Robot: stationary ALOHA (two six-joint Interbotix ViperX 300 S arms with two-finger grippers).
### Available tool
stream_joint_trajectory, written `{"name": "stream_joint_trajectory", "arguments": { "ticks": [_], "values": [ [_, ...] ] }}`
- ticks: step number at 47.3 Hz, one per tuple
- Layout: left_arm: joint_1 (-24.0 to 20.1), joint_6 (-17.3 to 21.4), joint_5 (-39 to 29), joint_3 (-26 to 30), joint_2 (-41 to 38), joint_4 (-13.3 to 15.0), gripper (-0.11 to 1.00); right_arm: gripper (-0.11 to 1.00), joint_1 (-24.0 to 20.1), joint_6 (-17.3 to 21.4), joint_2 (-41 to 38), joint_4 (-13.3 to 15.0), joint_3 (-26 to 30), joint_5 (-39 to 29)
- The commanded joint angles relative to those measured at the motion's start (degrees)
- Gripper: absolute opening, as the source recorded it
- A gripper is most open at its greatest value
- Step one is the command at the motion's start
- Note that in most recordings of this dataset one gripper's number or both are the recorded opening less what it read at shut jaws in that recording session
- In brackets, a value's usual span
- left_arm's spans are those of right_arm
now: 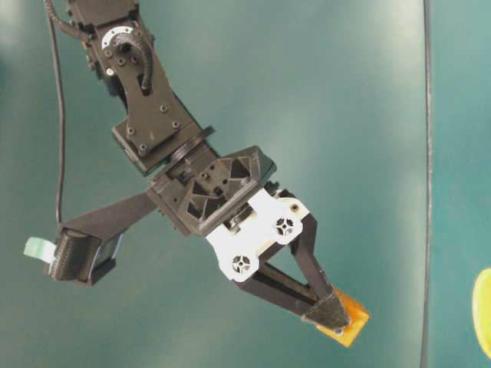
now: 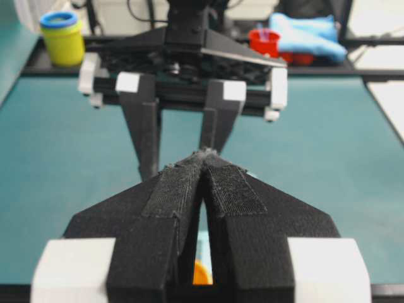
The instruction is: Move the block toward the cup with right arm.
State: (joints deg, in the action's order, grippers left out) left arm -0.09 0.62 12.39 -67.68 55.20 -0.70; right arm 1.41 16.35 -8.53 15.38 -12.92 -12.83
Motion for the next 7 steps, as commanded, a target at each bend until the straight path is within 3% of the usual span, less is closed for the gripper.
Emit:
{"name": "stream_joint_trajectory", "arguments": {
  "ticks": [1, 7],
  "values": [
    [-0.1, 0.0, 0.4, 1.7, -0.4, -0.2, 0.00, 0.39, -0.3, -0.1, 1.1, 0.1, 1.4, 0.4],
    [-0.1, 0.0, 0.3, 1.7, -0.5, -0.2, 0.00, 0.39, -0.2, -0.1, 1.1, 0.1, 1.4, 0.4]
  ]
}}
